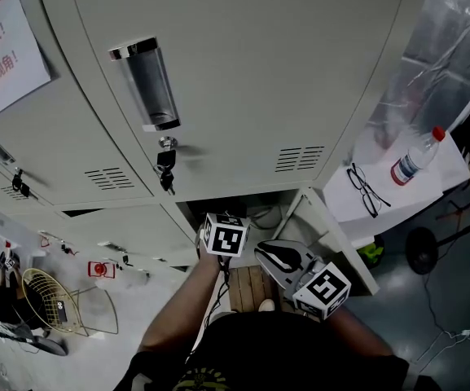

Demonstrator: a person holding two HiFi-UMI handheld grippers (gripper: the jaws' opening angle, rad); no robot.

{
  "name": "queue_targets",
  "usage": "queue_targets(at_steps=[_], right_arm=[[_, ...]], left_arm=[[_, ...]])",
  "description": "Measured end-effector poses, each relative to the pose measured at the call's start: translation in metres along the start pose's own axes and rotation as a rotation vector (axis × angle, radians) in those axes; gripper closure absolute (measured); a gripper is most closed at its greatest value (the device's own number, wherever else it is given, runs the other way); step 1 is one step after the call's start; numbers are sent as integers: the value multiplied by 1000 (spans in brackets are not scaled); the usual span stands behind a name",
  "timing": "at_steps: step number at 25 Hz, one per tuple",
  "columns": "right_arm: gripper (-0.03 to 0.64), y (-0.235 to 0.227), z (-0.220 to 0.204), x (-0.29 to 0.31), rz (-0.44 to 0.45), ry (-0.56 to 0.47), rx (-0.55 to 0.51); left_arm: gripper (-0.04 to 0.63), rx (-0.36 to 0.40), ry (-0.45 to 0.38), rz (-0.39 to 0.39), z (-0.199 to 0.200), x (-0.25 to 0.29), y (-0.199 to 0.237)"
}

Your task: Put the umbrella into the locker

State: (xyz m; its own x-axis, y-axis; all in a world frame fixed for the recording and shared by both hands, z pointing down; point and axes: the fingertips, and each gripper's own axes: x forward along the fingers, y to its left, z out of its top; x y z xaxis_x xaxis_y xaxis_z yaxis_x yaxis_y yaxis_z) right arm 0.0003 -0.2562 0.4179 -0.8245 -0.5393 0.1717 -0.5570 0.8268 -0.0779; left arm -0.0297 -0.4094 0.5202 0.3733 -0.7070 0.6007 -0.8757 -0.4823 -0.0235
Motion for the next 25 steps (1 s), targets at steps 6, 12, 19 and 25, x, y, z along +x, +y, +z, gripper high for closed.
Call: queue_targets(at_steps=[6,12,19,25], right_arm=[[581,0,1,-4,-21,6,2],[581,1,-1,-8,-46,10,11],[581,0,1,-15,-82,-9,17],[581,-5,10,-22,-148,-41,5]], left_arm=[[451,-3,-11,5,7,13,7],[451,-2,-26,18,14,23,14],[433,42,-79,14,16,7,8],[425,61,-193,20,26,-42,0]])
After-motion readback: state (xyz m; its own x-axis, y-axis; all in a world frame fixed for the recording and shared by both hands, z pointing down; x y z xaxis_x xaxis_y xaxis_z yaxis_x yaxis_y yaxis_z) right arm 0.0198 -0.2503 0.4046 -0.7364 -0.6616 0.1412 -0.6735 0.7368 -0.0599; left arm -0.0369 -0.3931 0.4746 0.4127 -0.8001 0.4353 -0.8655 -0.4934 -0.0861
